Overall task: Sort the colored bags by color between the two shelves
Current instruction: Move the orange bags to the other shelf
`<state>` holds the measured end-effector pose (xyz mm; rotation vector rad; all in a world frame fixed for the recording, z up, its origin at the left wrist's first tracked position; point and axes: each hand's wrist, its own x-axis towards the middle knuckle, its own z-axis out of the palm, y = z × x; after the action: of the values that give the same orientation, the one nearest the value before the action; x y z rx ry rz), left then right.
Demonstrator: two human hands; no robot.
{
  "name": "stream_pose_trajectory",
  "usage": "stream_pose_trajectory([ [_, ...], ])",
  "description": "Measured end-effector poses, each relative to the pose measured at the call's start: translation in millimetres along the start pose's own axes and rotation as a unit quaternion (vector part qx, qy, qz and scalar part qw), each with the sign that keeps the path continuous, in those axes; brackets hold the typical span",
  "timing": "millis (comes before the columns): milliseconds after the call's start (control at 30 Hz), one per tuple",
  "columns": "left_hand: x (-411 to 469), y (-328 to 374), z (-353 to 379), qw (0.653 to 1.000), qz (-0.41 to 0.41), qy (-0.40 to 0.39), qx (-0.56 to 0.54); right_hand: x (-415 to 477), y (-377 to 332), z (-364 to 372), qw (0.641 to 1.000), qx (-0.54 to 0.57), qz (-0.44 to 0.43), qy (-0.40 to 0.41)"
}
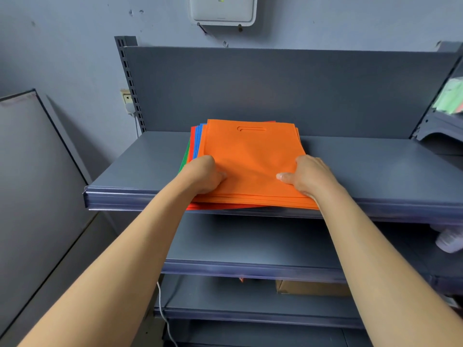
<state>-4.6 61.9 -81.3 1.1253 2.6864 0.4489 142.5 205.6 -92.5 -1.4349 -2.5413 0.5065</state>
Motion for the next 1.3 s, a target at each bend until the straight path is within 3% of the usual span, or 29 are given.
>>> stream_pose_trajectory([
  [333,15.4,-5.2,11.6,0.995,-0.088,0.004,-0.054,-4.2,1.4,0.0,1.000,0.016,0.007,-0.005],
  [500,14.1,-6.2,10.6,0.994,-0.088,0.030,-0.055,-2.1,0.3,1.0,1.000,0.014,0.008,-0.005],
  [767,8.4,-4.5,8.8,0.997,-0.054,0.045,0.017,0.9,-0.8,2.6,1.000,0.010,0.009,-0.007],
  [967,7.1,-3.0,9.4,0.997,-0.016,0.079,0.004,-0.1,-1.6,1.9,1.000,0.009,0.015,-0.010],
  [1300,-16.6,12.1,25.3,0.971,0.151,0.174,0.067,0.8,-0.7,3.2,1.000,0.008,0.016,-0.009],
])
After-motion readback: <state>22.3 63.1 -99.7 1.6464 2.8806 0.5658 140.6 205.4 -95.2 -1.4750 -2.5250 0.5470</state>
